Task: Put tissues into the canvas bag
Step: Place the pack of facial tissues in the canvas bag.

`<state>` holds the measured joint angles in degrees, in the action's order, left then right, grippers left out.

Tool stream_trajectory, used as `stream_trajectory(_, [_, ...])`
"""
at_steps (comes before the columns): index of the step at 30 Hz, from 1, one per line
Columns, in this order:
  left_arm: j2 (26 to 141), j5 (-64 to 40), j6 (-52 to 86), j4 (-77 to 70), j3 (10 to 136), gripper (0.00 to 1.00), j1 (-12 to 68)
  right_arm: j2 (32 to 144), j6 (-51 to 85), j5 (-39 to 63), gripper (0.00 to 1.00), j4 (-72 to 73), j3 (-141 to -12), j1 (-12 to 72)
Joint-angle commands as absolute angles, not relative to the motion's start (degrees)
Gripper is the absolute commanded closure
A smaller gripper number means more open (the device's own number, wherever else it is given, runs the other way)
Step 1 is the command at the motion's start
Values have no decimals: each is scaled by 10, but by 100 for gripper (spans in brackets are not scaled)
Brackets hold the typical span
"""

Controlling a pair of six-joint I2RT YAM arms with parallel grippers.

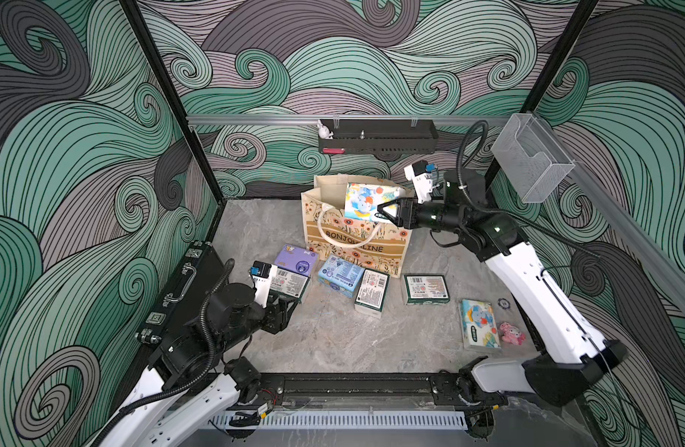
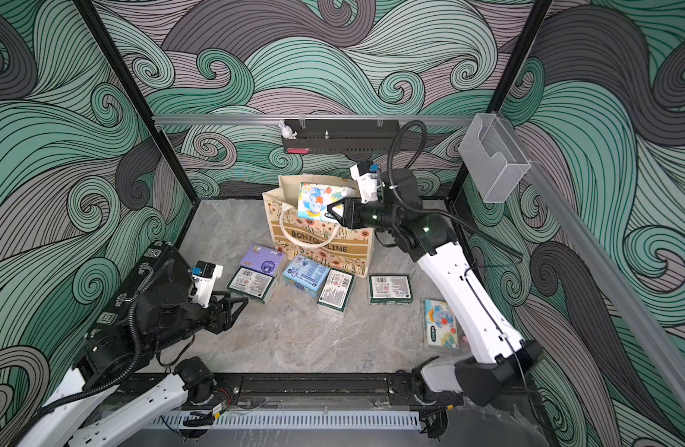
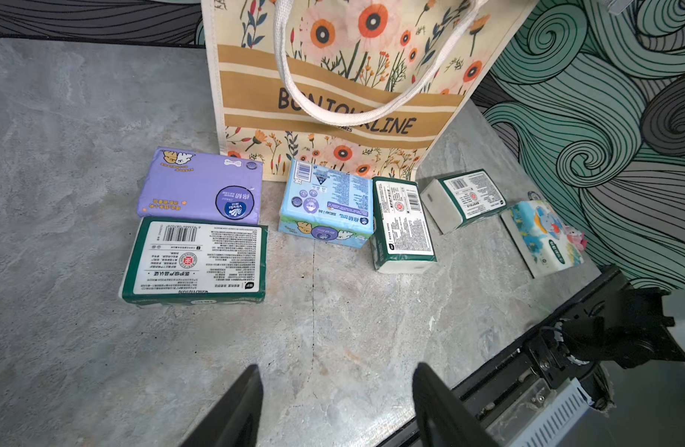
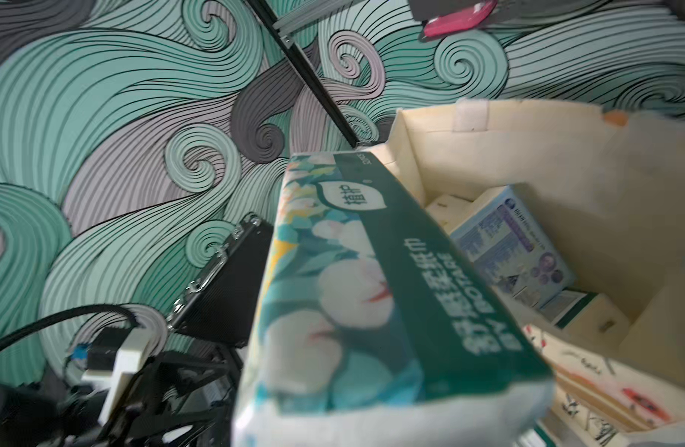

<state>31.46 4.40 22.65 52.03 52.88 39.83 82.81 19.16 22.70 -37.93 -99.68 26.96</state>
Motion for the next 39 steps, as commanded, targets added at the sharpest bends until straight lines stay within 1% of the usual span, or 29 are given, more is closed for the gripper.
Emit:
stream_trajectory(1, [318, 64, 223, 535, 532, 36, 393, 892, 90, 159, 55, -466, -1085, 266])
stream_trajectory(7, [324, 61, 223, 532, 530, 36, 393, 1026, 17, 129, 56, -527, -1255, 266])
stream_trajectory(13, [360, 52, 225, 531, 532, 35, 392, 1145, -6, 117, 57, -563, -1357, 279])
stream_trajectory(16, [365, 50, 226, 531, 532, 35, 393, 1184, 6, 136, 53, -575, -1399, 288])
stream_trajectory(19, [361, 53, 227, 529, 531, 35, 392, 1209, 27, 149, 51, -576, -1424, 296])
stream_trajectory(21, [361, 55, 228, 530, 530, 35, 392, 1224, 41, 159, 46, -579, -1441, 297])
stream_trajectory(24, [360, 57, 228, 532, 531, 35, 392, 1232, 61, 174, 29, -583, -1456, 299])
stream_trajectory(27, [356, 60, 229, 533, 531, 35, 393, 1230, 69, 184, 21, -583, -1463, 298])
stream_trajectory(32, [352, 60, 230, 534, 530, 35, 392, 1206, 74, 180, 19, -585, -1459, 296])
stream_trajectory(39, [350, 65, 229, 535, 531, 35, 392, 1134, 71, 176, 18, -584, -1397, 296])
